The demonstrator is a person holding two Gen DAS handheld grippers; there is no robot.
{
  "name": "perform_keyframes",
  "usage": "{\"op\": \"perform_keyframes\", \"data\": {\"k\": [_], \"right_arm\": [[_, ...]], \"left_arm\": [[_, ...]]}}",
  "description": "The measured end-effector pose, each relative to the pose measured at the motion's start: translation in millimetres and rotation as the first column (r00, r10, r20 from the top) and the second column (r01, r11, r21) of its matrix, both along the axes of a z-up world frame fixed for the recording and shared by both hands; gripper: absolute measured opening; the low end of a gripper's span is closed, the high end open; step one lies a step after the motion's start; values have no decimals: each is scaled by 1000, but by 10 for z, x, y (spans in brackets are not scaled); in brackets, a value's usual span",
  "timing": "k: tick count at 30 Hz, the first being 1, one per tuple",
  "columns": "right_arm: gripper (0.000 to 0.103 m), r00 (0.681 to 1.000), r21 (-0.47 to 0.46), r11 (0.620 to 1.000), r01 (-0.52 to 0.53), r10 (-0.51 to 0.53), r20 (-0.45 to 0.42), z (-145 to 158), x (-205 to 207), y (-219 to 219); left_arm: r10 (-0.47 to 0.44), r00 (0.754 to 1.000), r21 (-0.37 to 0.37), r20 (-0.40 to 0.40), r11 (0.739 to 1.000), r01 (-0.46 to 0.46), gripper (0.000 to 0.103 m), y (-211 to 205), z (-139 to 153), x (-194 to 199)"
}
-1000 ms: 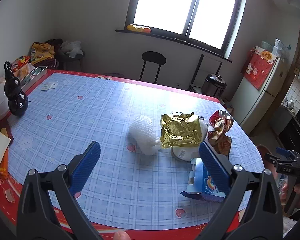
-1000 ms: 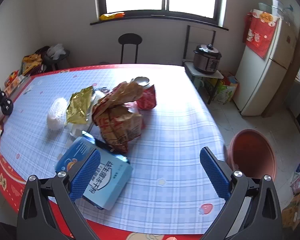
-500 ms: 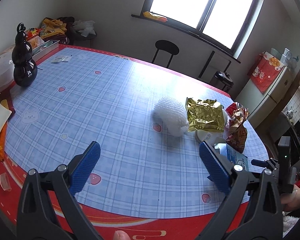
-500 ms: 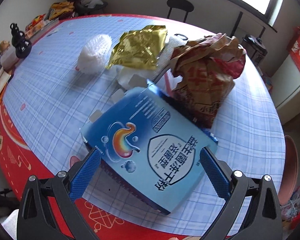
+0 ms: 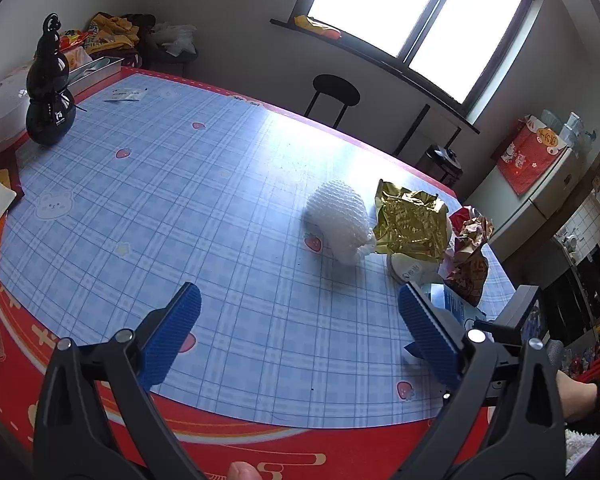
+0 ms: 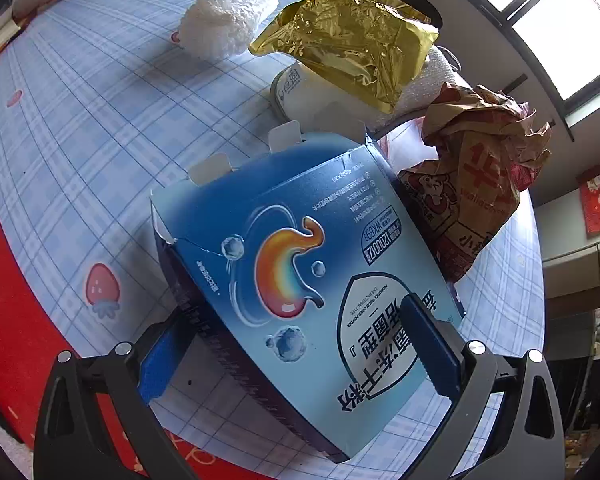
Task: Collect trash
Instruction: 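Grasp the blue detergent box with the right tool and lift it, then grasp the white foam netting with the left tool while the right tool holds the box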
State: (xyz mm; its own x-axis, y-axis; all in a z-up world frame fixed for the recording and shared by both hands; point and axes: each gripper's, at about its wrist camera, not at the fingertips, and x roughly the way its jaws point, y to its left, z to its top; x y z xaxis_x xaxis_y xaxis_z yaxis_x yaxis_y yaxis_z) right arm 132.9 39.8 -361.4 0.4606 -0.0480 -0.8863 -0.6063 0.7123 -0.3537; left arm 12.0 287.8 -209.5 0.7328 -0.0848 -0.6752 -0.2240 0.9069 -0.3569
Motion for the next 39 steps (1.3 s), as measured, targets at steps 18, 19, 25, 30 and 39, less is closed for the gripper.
{"op": "perform_keyframes", "data": {"k": [18, 19, 25, 30, 39], "right_arm": [[53, 998, 183, 982, -47, 39, 50, 734, -265, -252], [52, 999, 215, 976, -34, 24, 48, 816, -270, -303], [42, 997, 390, 919, 67, -80, 17, 1199, -154, -694], [40, 975, 548, 808, 216, -203, -86, 1361, -59, -1072], [36, 904, 666, 621, 414, -367, -219, 1342, -18, -1660]], "left_arm": [[-60, 998, 22, -2, 998, 60, 97, -220, 71, 197], [-69, 998, 22, -7, 997, 69, 97, -249, 72, 231], [-112, 993, 23, -47, 993, 114, 97, -443, 56, 436], [-184, 981, 12, -68, 983, 185, 97, -627, 70, 575], [-254, 963, 36, -88, 965, 258, 97, -891, 84, 826]]}}
